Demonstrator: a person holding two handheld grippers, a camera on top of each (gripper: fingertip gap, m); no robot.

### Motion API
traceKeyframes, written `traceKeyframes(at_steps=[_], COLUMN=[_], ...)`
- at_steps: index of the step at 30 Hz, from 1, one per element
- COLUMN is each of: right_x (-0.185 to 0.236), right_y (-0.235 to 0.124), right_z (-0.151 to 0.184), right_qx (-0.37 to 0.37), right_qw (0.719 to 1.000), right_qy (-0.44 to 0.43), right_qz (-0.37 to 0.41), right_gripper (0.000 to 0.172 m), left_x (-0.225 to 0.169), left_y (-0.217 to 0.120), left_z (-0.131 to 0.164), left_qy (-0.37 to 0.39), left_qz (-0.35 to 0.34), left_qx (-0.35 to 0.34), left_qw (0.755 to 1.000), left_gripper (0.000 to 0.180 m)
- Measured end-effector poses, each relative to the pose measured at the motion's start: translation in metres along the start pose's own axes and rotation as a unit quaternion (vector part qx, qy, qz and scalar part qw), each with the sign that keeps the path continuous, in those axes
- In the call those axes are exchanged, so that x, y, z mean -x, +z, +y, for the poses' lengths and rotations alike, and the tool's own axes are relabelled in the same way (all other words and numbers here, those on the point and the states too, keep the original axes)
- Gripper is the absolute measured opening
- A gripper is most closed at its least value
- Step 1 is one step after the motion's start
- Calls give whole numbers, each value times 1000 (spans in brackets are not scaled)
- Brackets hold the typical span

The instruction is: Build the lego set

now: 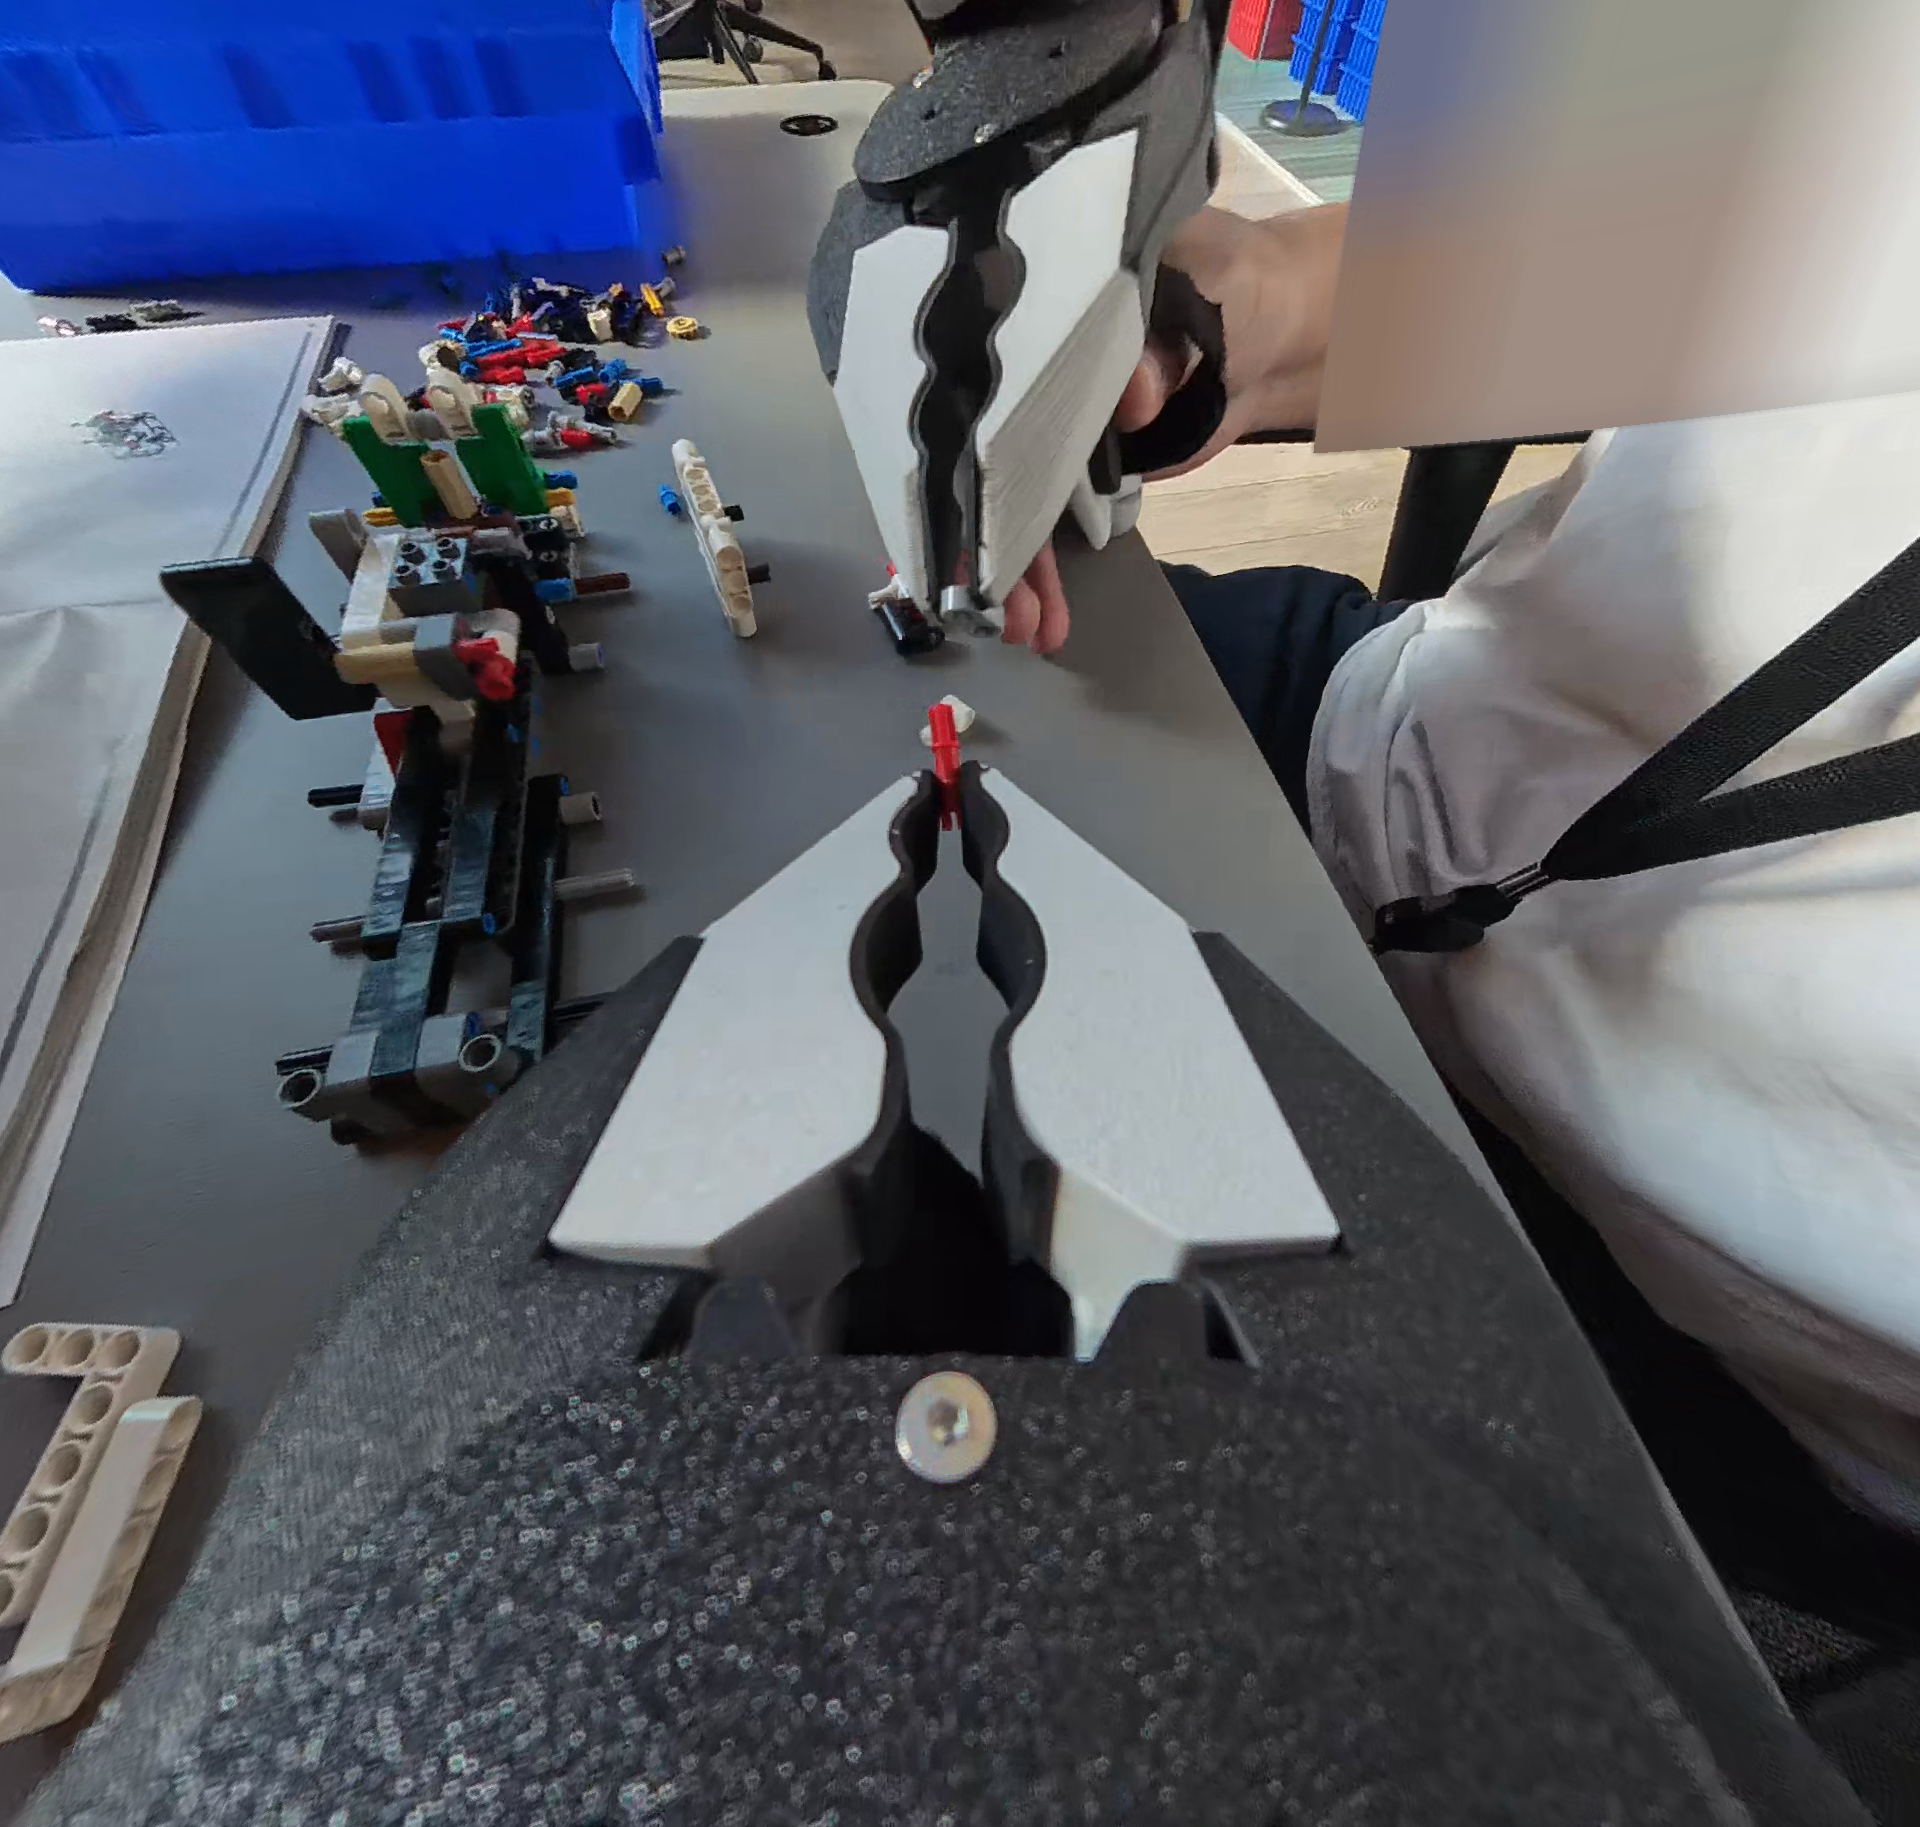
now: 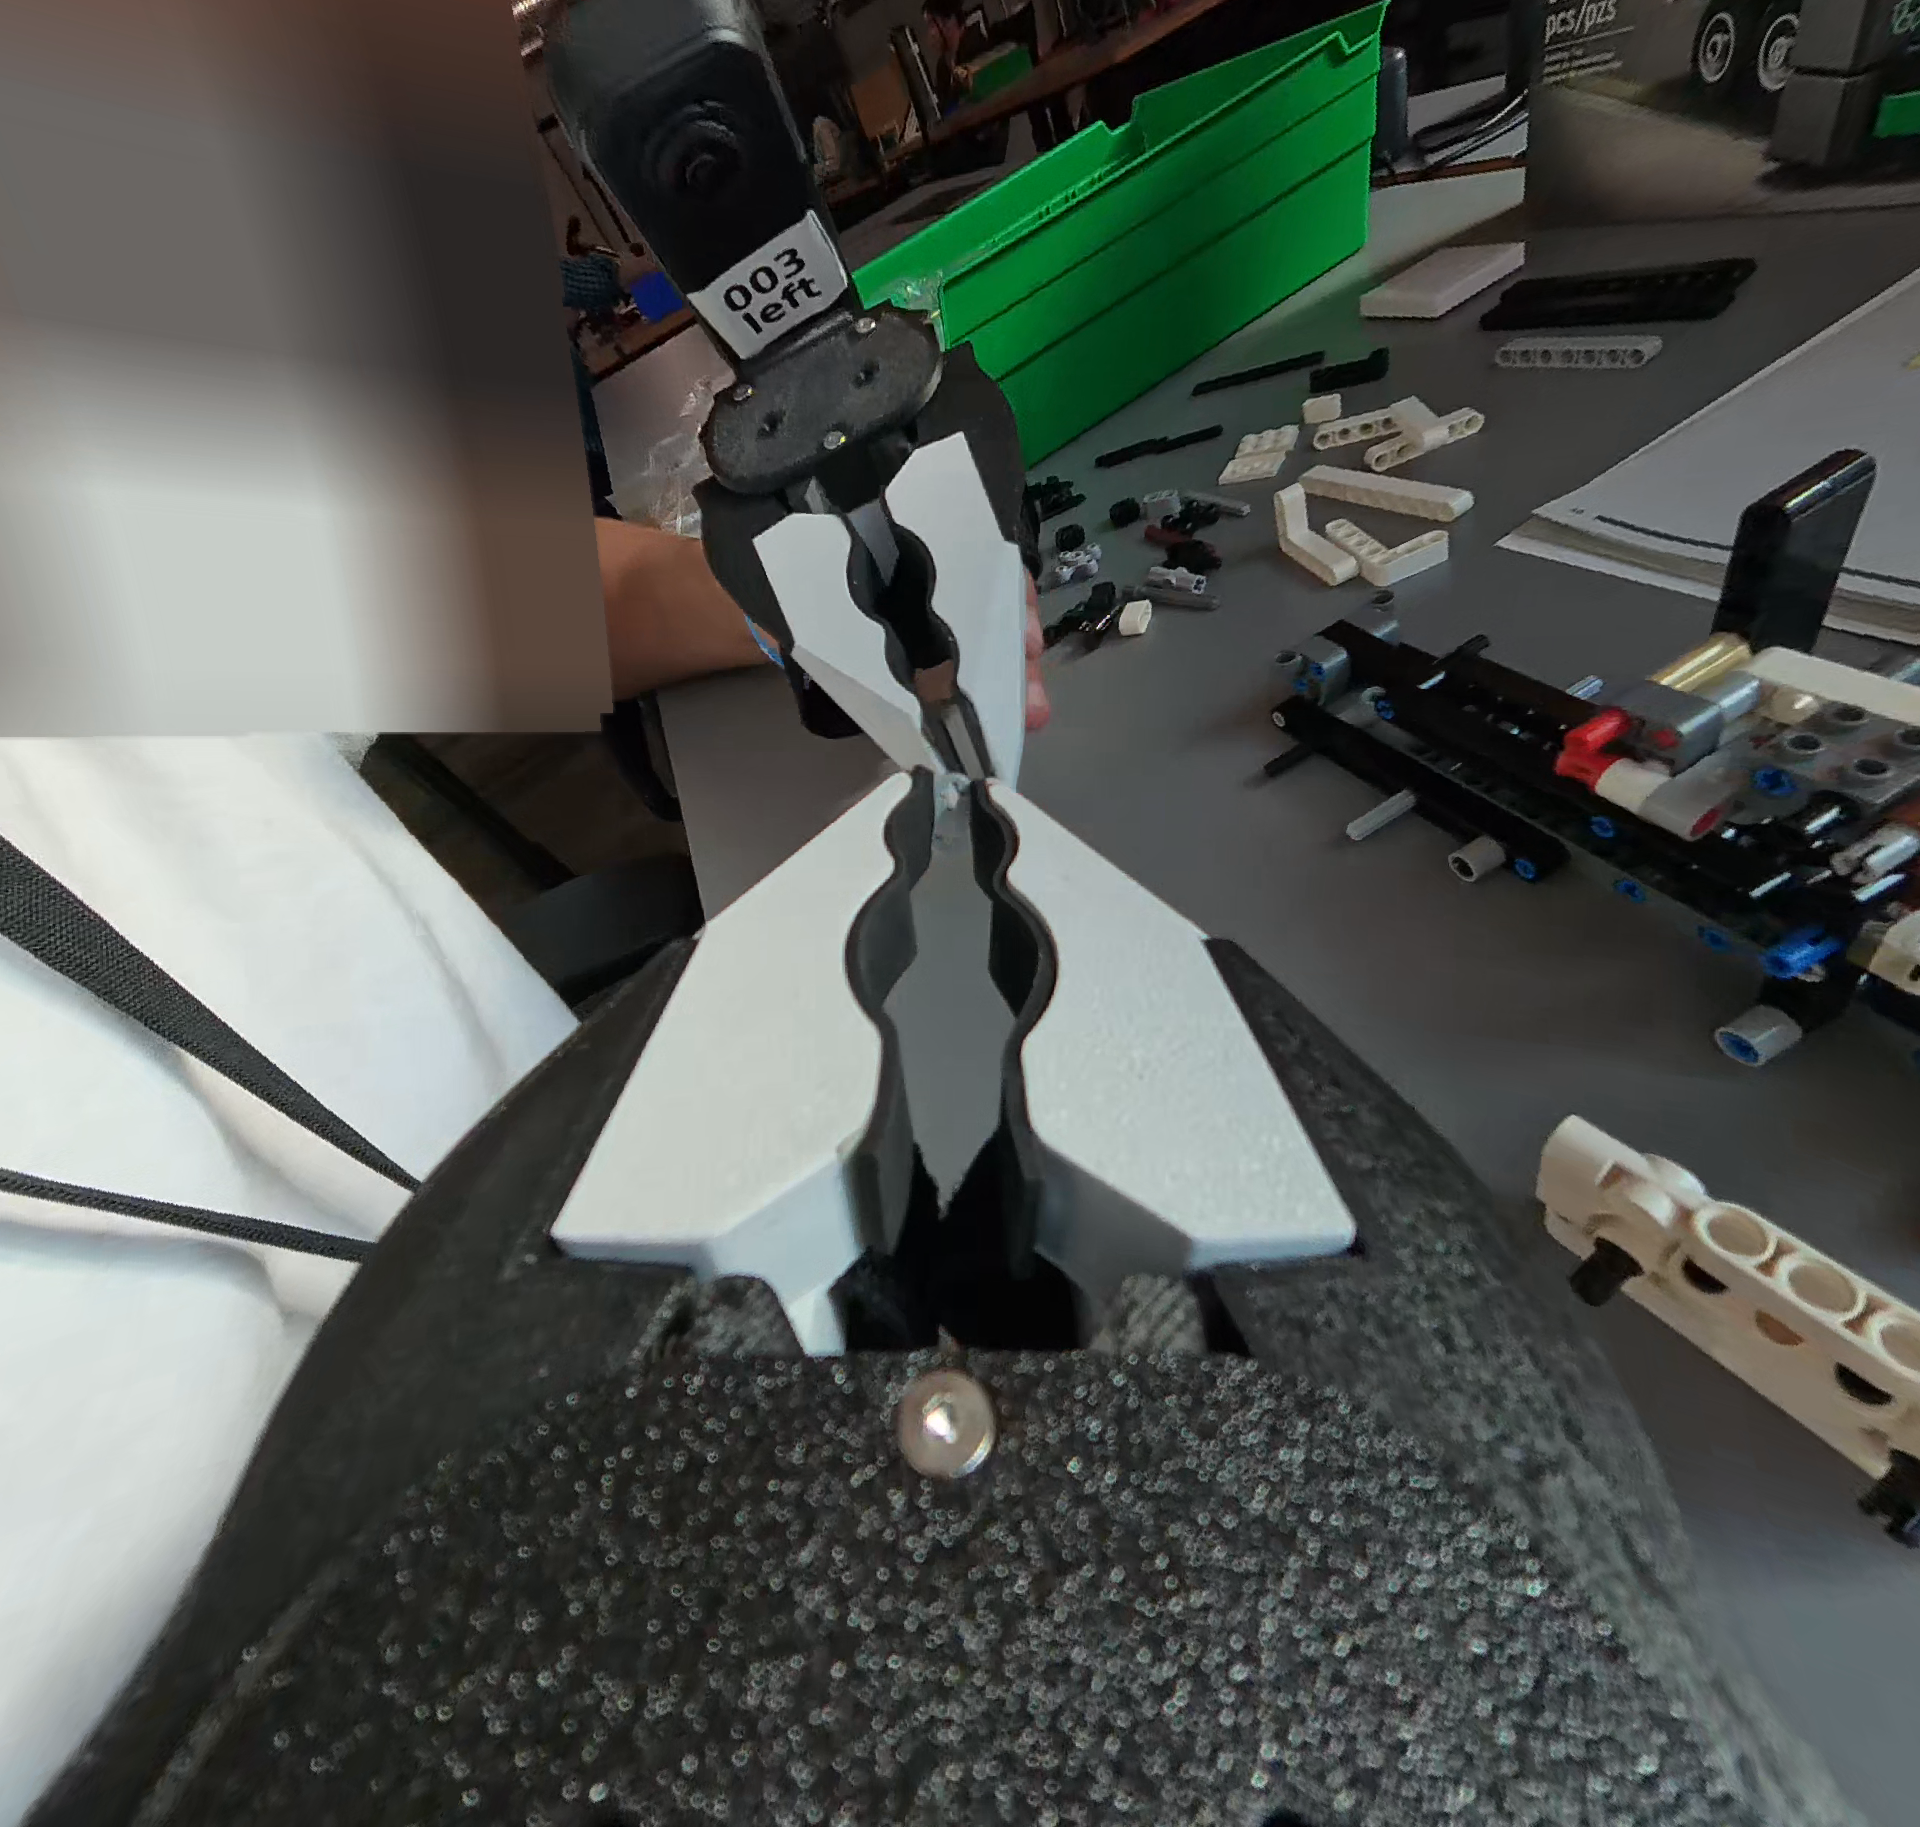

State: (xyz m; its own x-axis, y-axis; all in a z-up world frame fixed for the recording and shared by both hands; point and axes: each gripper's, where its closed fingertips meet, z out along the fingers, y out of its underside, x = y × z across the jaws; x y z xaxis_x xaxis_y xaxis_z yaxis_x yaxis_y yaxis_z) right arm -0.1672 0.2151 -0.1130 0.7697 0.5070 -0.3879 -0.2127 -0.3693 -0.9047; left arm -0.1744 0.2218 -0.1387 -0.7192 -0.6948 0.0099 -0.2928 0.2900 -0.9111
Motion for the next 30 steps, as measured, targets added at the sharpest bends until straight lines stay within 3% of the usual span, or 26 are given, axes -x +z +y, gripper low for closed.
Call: traceKeyframes(at_steps=[9, 30], right_x=[12, 4], right_y=[8, 2], right_z=[10, 13], right_qx=[59, 26], right_qw=[997, 997], right_qy=[-42, 73], right_qz=[2, -27], right_gripper=[5, 5], left_x=[-18, -13], left_y=[5, 3], left_z=[-4, -8], left_qy=[33, -2], left_qz=[20, 27], left_qx=[-7, -19], left_qw=[999, 999], left_gripper=[2, 2])
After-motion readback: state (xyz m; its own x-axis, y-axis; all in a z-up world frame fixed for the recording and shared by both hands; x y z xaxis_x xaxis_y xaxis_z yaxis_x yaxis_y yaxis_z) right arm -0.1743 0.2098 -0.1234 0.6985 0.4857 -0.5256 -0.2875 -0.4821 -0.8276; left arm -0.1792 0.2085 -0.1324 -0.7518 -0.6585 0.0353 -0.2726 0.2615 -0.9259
